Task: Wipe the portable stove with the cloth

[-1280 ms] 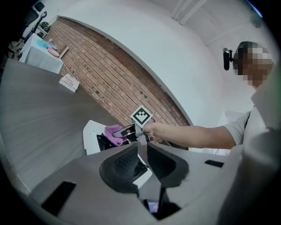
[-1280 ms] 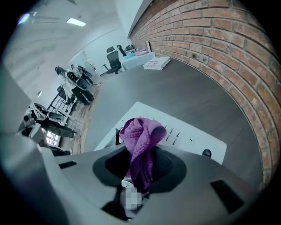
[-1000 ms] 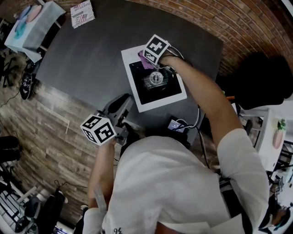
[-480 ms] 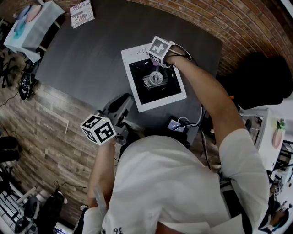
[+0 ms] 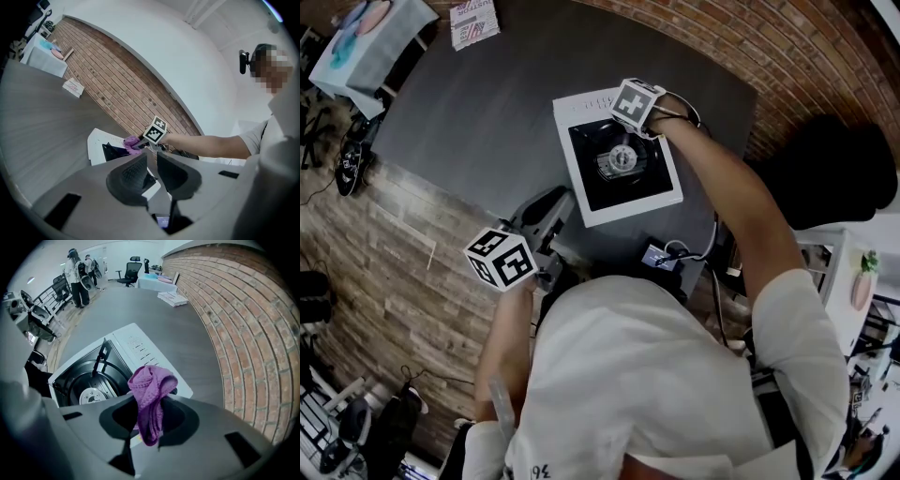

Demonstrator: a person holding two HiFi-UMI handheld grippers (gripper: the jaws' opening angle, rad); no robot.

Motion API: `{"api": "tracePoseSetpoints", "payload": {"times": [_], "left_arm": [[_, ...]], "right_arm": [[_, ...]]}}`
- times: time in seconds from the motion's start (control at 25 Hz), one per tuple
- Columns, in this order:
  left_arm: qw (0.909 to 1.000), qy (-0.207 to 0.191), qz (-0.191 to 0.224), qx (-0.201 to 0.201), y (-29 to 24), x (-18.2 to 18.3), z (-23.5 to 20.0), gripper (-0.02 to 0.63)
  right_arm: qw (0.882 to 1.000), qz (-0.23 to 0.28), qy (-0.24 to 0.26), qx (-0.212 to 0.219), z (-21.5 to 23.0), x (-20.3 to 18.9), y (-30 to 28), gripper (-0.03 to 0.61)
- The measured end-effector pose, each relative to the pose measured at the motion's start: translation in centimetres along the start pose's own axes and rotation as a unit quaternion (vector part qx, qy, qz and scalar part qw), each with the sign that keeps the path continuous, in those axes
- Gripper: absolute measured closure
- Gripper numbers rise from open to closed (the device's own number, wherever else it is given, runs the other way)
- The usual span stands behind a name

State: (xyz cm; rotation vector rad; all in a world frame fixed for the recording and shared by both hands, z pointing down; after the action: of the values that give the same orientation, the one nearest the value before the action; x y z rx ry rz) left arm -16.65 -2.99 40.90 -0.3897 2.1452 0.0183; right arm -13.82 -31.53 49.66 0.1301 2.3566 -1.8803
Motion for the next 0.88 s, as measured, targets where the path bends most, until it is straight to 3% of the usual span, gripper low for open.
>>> {"api": "tracePoseSetpoints", "payload": {"times": [0.4,0.6,0.88], "left_arm": [[0.9997,0.011,0.015,-0.019,0.8,-0.1,-1.1,0.546],[0.9992,0.017,0.026,-0.024,1.7,0.1,-1.9,0.546],[0.9976,0.042,0.049,-0.024,3.3,-0.5,-3.7,0.546]], "right_arm": [[0.998,0.054,0.007,-0.031,-0.3,1.2,3.6,0.465],[0.996,0.093,-0.007,-0.010,-2.2,4.6,4.9,0.465],[0.995,0.094,0.023,-0.016,-5.0,10.2,4.8,0.465]]}}
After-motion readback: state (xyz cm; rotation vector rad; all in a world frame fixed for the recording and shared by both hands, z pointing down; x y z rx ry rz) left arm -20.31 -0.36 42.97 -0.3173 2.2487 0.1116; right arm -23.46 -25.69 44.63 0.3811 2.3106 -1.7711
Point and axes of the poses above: the fingertips, and each gripper's own axes: y backward along the fingers, z to its right, x out of its top, the point moved 4 cm from there along y, backward along the fingers, and after that the axes turned 10 degrees about -y, right-handed, at the moved point
